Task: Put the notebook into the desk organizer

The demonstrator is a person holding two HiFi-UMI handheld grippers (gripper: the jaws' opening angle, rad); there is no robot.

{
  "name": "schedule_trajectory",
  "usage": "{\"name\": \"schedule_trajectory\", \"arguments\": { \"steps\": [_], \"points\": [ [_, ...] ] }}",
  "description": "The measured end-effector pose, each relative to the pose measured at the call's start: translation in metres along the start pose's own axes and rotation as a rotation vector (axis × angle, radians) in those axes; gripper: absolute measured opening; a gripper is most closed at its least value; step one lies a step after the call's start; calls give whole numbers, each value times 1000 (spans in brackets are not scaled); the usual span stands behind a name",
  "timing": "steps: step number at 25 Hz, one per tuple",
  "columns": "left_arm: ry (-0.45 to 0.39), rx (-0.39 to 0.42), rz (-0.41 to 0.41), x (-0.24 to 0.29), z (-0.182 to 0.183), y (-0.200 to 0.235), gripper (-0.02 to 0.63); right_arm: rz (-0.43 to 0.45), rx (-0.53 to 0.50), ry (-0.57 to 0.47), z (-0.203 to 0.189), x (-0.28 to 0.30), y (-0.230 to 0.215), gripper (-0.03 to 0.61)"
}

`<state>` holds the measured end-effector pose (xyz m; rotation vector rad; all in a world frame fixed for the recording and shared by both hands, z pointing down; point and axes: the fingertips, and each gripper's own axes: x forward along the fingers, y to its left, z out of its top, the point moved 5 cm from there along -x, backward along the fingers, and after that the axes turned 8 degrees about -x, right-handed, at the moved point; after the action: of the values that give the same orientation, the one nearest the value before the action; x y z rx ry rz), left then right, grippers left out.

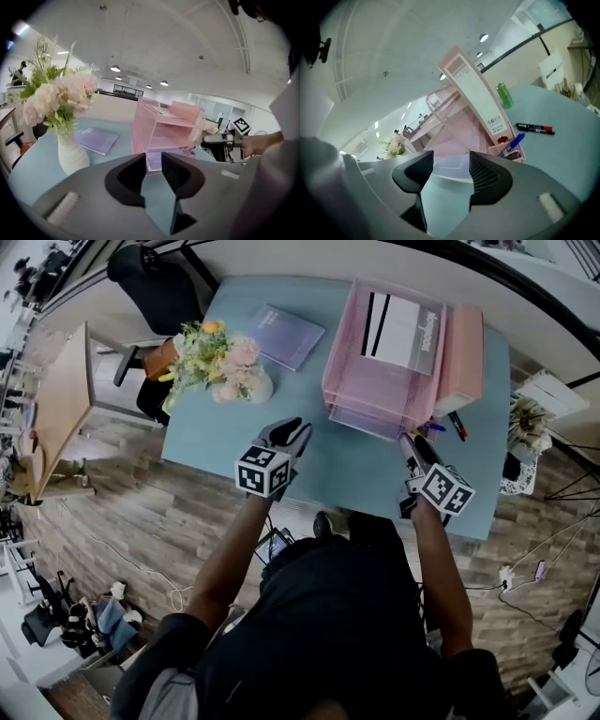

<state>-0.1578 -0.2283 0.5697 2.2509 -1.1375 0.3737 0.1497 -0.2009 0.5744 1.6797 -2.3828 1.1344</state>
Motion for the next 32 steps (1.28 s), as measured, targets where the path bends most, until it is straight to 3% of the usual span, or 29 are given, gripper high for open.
{"name": "schedule_trajectory", "arguments": {
  "steps": [5,11,18,24,27,32],
  "points": [
    [-57,46,-46,-35,20,-8,158,33,-165,-128,42,-41,44,218],
    [-137,88,-77,-87,43,-16,158,134,-376,-245,83,-88,113,218],
    [-219,165,-78,-144,70,-20,158,206,-635,-212,107,-123,191,218],
    [-289,228,-52,-197,85,-24,158,264,-734,-216,110,-150,236,214],
    [-323,241,-43,-220,90,-27,158,251,-796,-202,111,-160,247,173],
    [-363,267,-43,-249,92,-38,158,238,-864,-210,113,-173,261,173]
  ]
}}
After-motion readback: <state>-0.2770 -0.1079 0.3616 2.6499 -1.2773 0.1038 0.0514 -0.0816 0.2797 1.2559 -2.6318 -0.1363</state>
